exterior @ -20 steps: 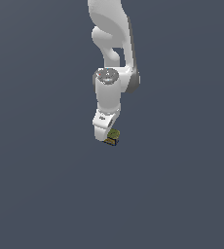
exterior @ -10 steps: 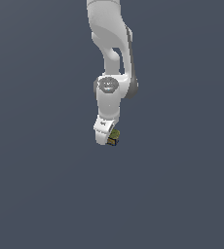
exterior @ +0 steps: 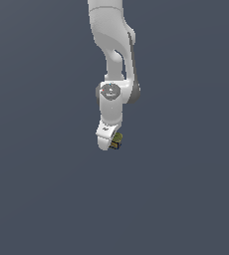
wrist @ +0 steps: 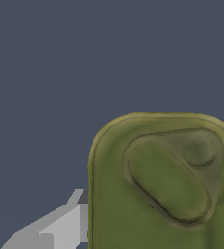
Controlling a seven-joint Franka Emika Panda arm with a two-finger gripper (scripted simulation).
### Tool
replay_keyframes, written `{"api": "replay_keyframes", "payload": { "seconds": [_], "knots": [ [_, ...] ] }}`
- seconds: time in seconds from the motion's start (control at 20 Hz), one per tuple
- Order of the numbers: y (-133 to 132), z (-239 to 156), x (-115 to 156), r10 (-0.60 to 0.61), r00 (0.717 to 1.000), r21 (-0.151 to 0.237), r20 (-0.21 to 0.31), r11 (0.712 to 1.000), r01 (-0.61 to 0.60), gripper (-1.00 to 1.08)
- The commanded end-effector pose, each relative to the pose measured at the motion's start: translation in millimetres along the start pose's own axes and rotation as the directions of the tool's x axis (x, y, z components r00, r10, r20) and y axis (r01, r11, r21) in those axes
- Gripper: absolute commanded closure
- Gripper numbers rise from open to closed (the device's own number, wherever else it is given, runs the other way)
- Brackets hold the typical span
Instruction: Pick up the object and move it to a goal position.
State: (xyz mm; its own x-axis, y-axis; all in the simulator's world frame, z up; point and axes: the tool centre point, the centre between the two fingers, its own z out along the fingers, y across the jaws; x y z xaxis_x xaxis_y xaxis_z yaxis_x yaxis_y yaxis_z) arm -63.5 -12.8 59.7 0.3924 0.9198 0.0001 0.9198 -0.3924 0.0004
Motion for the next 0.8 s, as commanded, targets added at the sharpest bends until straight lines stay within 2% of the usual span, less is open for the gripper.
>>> {"api": "replay_keyframes", "payload": {
  "seconds": [0.0, 0.45, 0.75],
  "knots": [
    [-0.2, 0.8, 0.1, 0.0, 1.0, 0.001, 0.0, 1.0, 0.0, 1.08],
    [2.6, -1.1, -1.8, 0.0, 1.0, -0.001, 0.0, 1.0, 0.0, 1.08],
    [22.2, -10.0, -16.4, 0.0, 1.0, 0.0, 0.0, 1.0, 0.0, 1.08]
  ]
}}
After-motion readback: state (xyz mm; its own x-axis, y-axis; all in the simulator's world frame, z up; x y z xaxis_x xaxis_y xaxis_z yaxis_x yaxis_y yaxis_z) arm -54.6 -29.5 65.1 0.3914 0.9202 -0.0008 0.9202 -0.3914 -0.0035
